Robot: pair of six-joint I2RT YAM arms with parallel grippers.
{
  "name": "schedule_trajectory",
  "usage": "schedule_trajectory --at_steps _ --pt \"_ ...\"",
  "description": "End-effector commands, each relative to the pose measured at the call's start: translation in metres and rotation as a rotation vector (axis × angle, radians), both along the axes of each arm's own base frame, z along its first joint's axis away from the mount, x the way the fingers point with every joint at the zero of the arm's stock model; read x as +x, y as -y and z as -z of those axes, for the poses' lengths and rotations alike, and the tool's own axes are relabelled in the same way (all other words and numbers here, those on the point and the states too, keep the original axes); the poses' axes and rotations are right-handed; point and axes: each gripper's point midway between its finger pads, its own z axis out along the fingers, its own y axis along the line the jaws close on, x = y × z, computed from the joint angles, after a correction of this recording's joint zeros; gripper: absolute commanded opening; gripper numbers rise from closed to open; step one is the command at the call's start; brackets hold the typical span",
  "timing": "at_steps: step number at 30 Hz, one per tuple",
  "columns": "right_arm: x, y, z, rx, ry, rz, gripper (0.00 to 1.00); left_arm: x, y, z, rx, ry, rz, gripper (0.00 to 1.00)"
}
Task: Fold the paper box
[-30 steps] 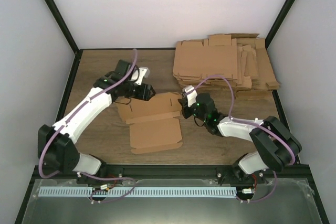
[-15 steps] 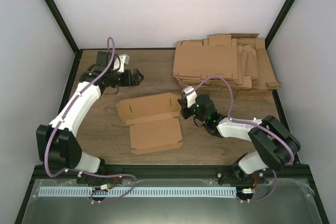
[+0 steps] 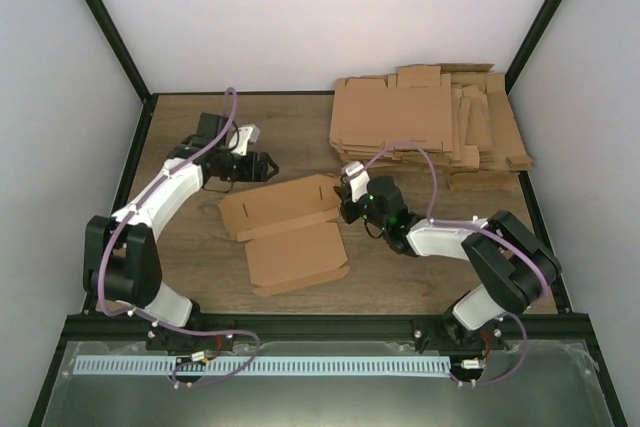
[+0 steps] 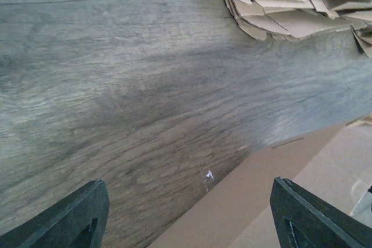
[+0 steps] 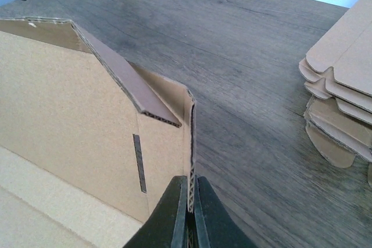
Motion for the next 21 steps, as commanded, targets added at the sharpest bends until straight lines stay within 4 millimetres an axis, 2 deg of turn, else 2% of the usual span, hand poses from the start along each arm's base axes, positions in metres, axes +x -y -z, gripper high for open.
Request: schedule_trajectory --at_steps 1,13,16,21 --pt "0.011 -0.011 -0.017 0.024 0.044 0.006 0.03 -0.010 0.010 -0.008 -0.057 0.040 0.071 0.78" --pt "0.016 -0.016 -0.016 0.029 0.084 0.043 0.03 -0.043 0.015 0.008 -0.100 -0.020 0.113 0.75" --pt "0.015 -0.018 -0.017 0.028 0.096 0.031 0.04 -0.050 0.018 0.012 -0.114 -0.041 0.130 0.71" --pt "0.016 -0.020 -0.017 0.023 0.107 0.022 0.04 -0.062 0.027 0.008 -0.128 -0.045 0.173 0.68"
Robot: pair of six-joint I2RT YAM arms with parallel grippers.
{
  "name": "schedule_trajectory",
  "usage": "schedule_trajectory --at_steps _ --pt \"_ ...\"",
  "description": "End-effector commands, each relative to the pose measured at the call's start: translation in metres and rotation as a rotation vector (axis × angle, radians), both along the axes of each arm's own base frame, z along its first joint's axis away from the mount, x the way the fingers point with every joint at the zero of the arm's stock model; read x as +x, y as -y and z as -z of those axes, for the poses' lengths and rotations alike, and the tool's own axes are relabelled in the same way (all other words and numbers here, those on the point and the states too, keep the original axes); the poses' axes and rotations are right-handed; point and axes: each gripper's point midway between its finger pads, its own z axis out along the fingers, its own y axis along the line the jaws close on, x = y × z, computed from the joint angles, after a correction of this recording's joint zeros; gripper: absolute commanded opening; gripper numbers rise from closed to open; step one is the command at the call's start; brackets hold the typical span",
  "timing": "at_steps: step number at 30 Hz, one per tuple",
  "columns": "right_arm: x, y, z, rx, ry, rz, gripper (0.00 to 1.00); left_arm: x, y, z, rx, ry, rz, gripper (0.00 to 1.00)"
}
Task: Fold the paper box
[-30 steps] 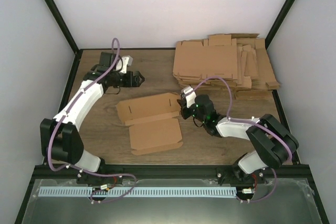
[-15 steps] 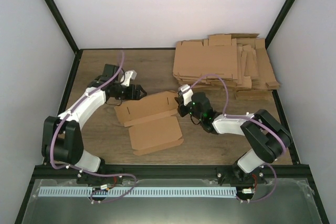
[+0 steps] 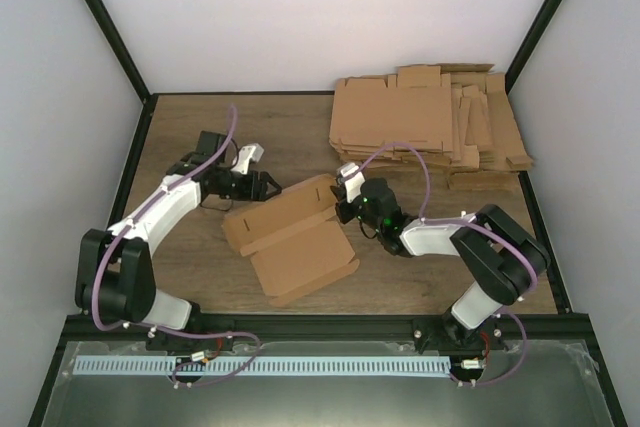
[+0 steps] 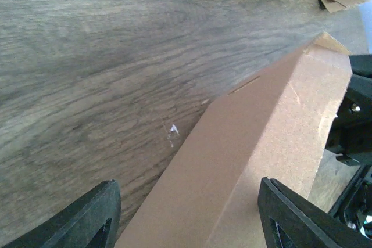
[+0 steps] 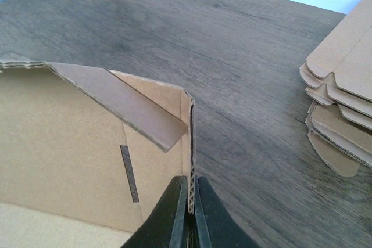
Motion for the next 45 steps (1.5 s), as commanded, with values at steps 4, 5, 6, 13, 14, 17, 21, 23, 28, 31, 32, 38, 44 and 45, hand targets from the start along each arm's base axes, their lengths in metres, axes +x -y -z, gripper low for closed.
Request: schedule_trajectory --at_steps 4,5,6,13,14,17,21,23,28,31,32,38,44,45 --pt "0.011 -0.011 -0.020 0.020 0.085 -0.006 0.04 -0.025 0.021 -0.009 -0.035 0.026 0.099 0.67" --pt "0.012 -0.012 -0.021 0.020 0.087 -0.007 0.04 -0.026 0.023 -0.009 -0.033 0.023 0.101 0.66" --pt "0.012 -0.012 -0.020 0.019 0.087 -0.008 0.04 -0.029 0.023 -0.008 -0.031 0.019 0.102 0.65" --pt "0.010 -0.012 -0.017 0.031 0.060 -0.006 0.04 -0.039 0.031 -0.010 -0.012 0.035 0.121 0.63" --pt "0.009 -0.011 -0.017 0.034 0.053 -0.004 0.04 -0.041 0.033 -0.009 -0.009 0.034 0.129 0.63" --pt "0.006 -0.010 -0.015 0.038 0.035 0.004 0.04 -0.047 0.039 -0.007 0.016 0.044 0.148 0.62" --pt "-0.001 -0.012 -0.014 0.033 0.033 0.002 0.05 -0.052 0.043 -0.005 0.036 0.053 0.161 0.62" --pt "-0.004 -0.013 -0.012 0.028 0.029 0.002 0.05 -0.054 0.047 -0.006 0.035 0.057 0.168 0.62" --pt "-0.008 -0.011 -0.014 0.041 0.024 0.010 0.05 -0.058 0.052 -0.006 0.043 0.063 0.180 0.61" --pt "-0.011 -0.009 -0.016 0.052 0.018 0.012 0.05 -0.059 0.054 -0.006 0.040 0.061 0.181 0.61" --pt "-0.012 -0.008 -0.016 0.054 0.015 0.013 0.05 -0.060 0.056 -0.007 0.037 0.061 0.182 0.61" --pt "-0.024 -0.006 -0.013 0.056 -0.013 0.019 0.06 -0.059 0.062 -0.007 0.050 0.067 0.173 0.61" --pt "-0.031 -0.006 -0.006 0.055 -0.050 0.045 0.06 -0.061 0.073 -0.005 0.079 0.074 0.187 0.61" --pt "-0.032 -0.006 -0.005 0.058 -0.056 0.049 0.06 -0.061 0.074 -0.004 0.084 0.076 0.187 0.61"
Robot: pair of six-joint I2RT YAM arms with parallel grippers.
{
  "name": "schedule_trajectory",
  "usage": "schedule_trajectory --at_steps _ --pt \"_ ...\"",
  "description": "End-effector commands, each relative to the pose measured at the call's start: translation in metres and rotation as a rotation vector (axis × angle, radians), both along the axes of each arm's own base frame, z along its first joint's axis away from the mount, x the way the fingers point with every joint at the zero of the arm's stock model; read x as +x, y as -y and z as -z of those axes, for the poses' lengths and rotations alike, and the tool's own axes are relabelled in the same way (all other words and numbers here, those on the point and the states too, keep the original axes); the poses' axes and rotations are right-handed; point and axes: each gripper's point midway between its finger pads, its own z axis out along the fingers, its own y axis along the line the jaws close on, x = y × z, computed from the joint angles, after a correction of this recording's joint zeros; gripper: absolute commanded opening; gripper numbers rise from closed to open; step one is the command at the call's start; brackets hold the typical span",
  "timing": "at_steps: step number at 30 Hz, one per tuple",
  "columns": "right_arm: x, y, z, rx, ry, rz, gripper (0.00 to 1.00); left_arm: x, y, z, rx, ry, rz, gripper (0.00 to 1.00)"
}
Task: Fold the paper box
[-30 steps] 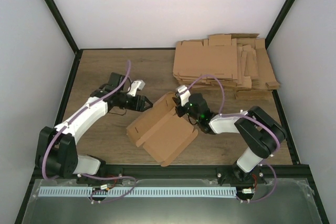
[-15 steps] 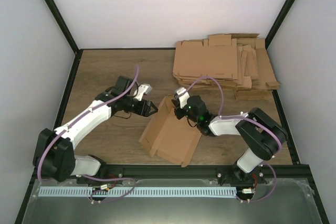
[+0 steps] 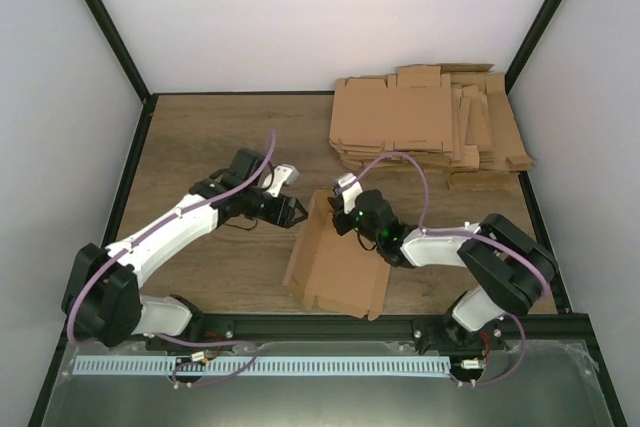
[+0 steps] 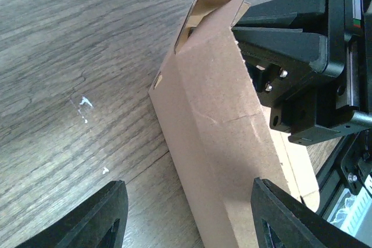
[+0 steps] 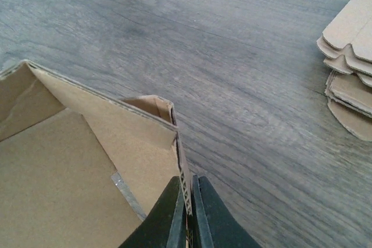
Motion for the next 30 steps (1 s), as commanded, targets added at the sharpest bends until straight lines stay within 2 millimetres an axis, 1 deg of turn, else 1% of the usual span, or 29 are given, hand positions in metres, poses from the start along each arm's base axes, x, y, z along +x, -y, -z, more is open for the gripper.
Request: schedule_trajectory --at_steps 1,7,13,18,23,26,30 --pt "-0.004 0.000 -0.010 0.054 -0.015 0.036 0.06 0.004 0.008 0.000 0.020 0.020 -0.007 0.61" --pt "-0.008 0.006 -0.005 0.071 -0.037 0.053 0.06 0.002 0.021 0.001 0.004 0.017 0.006 0.61" --pt "-0.012 0.010 0.001 0.084 -0.077 0.072 0.06 0.002 0.029 0.001 0.000 0.019 0.011 0.60" --pt "-0.014 0.013 0.004 0.097 -0.119 0.099 0.06 0.001 0.033 0.001 0.009 0.019 0.017 0.60" --pt "-0.018 0.019 0.015 0.090 -0.148 0.125 0.06 0.003 0.034 0.001 0.008 0.023 0.014 0.61" --pt "-0.023 0.019 0.022 0.083 -0.157 0.118 0.06 0.005 0.036 -0.002 -0.007 0.028 0.004 0.61" --pt "-0.027 0.019 0.026 0.074 -0.148 0.113 0.06 0.008 0.039 -0.006 -0.036 0.034 -0.018 0.62"
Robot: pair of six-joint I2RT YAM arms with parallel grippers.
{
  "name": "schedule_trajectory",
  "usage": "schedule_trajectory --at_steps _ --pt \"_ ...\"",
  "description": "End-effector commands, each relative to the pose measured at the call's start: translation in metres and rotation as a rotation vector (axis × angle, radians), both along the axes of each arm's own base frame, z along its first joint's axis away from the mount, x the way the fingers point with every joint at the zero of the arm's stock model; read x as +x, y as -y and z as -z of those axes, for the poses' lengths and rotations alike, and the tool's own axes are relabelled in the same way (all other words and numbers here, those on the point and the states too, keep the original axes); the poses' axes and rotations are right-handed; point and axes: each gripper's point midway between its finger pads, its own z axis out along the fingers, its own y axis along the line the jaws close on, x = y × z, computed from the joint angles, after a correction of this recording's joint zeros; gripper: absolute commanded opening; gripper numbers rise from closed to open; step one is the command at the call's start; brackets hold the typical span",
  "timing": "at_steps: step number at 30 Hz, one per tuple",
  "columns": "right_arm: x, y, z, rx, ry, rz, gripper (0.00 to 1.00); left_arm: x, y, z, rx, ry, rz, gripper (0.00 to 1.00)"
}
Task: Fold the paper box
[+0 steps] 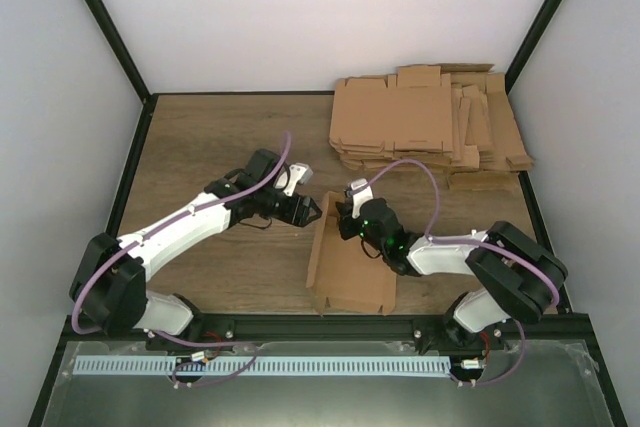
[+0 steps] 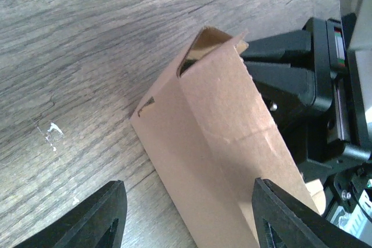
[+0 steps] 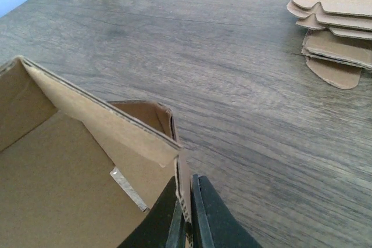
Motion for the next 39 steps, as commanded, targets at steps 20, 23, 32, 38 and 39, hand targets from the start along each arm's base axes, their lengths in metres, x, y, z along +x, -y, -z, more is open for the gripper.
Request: schedule_trajectory --at_steps 20,23,32,38,39 --pt "-0.019 -0.001 0.019 -0.034 -0.031 -0.045 0.06 0.027 0.009 -0.028 -0.162 0.059 -0.158 0.75" --pt "-0.019 -0.001 0.018 -0.032 -0.030 -0.048 0.06 0.030 0.010 -0.031 -0.170 0.069 -0.164 0.80" --pt "-0.020 -0.002 0.019 -0.032 -0.032 -0.055 0.06 0.036 0.013 -0.031 -0.182 0.062 -0.172 0.77" --pt "-0.020 -0.003 0.019 -0.032 -0.031 -0.060 0.06 0.040 0.011 -0.031 -0.201 0.047 -0.191 0.75" --pt "-0.020 -0.003 0.018 -0.032 -0.029 -0.060 0.06 0.040 0.011 -0.030 -0.203 0.044 -0.191 0.74"
